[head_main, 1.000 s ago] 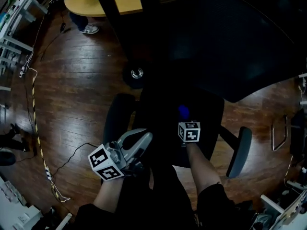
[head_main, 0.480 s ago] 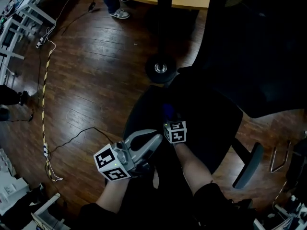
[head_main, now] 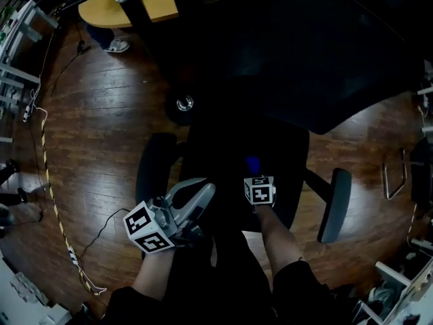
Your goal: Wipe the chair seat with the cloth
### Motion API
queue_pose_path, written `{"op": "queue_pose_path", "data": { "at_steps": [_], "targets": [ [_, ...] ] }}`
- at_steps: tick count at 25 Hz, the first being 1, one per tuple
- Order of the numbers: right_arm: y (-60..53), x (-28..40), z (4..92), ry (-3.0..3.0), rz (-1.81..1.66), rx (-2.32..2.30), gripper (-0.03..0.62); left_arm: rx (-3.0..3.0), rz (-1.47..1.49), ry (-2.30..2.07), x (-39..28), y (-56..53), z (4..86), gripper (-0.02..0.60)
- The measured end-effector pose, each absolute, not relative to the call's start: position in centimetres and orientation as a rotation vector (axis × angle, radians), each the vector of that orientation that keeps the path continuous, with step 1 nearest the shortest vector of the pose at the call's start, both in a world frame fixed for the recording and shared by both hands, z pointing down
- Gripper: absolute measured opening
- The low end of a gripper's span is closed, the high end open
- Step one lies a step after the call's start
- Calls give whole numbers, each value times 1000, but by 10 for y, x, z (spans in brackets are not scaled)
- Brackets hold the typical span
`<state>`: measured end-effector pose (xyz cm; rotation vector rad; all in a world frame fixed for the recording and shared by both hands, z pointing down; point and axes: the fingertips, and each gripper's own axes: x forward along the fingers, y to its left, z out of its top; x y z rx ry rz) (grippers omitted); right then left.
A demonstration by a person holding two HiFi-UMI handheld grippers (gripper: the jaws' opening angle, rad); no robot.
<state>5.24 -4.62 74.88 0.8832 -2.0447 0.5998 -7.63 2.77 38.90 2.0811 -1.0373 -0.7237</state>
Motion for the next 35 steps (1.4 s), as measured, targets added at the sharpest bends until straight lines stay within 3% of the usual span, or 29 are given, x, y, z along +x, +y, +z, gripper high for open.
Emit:
{"op": "queue_pose_path", "data": {
  "at_steps": [8,14,20,24,35],
  "targets": [
    [-71,221,730,-1872,713,1266,35,2143,-653,-820,-1,-20,394,-11],
    [-71,238,733,-1853,777,1302,35,2170,-637,-765,25,-25,381,-11],
    [-82,240,724,-1845,750,1263,35,2128,-683,-878,-14,-16,382,-11],
    [-76,174,721,-1949,780,1221,35,2091,-736,-979,-61,2,383,-11],
    [44,-121,716,-2252,827,507,35,2015,-814,-1242,-147,53,381,-11]
  ]
}}
